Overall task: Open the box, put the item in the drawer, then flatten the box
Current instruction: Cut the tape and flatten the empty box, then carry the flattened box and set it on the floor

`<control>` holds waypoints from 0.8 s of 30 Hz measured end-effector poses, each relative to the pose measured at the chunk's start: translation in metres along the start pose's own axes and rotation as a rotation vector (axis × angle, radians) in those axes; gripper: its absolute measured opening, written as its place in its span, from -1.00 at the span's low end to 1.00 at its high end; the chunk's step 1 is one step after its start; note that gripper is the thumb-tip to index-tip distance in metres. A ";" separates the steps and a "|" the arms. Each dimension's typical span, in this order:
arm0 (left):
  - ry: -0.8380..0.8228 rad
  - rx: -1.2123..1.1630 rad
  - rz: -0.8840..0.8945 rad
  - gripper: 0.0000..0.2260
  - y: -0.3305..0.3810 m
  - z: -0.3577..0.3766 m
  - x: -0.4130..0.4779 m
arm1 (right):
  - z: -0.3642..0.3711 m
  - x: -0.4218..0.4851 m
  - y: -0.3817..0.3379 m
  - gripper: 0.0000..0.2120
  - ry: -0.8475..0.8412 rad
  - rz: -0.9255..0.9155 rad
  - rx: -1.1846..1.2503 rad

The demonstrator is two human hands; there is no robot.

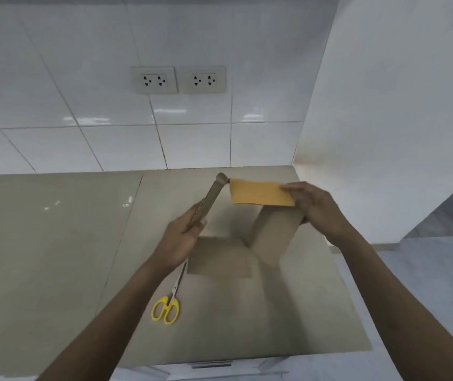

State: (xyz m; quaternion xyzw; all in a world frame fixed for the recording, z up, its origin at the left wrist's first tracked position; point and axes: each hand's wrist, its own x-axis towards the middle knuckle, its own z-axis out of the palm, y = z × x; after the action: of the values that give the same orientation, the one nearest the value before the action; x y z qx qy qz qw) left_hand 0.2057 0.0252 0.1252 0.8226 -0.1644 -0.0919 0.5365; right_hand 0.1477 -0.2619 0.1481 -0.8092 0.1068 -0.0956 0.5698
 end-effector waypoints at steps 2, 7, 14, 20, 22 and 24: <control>-0.020 0.179 0.167 -0.63 0.003 -0.007 0.001 | -0.004 -0.005 0.002 -0.61 0.098 -0.054 0.127; -0.240 0.476 0.391 -0.39 -0.037 -0.004 -0.012 | 0.015 -0.048 0.062 -0.81 0.179 0.091 0.316; -0.463 0.828 0.317 -0.31 -0.132 0.018 -0.056 | 0.039 -0.114 0.116 -0.70 0.060 0.497 0.281; -0.596 0.899 0.168 -0.42 -0.120 0.022 -0.062 | 0.040 -0.106 0.112 -0.63 -0.168 0.400 -0.666; -0.553 0.864 0.094 -0.25 -0.104 0.023 -0.055 | 0.049 -0.096 0.099 -0.60 -0.082 0.192 -0.958; -0.505 0.861 0.039 -0.14 -0.097 0.033 -0.040 | 0.068 -0.080 0.085 -0.60 -0.094 0.020 -0.973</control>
State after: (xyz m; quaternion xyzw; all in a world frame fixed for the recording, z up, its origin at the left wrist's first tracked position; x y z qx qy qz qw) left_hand 0.1748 0.0478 0.0227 0.9184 -0.3273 -0.2019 0.0933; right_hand 0.0839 -0.2061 0.0430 -0.9840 0.1212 0.0077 0.1307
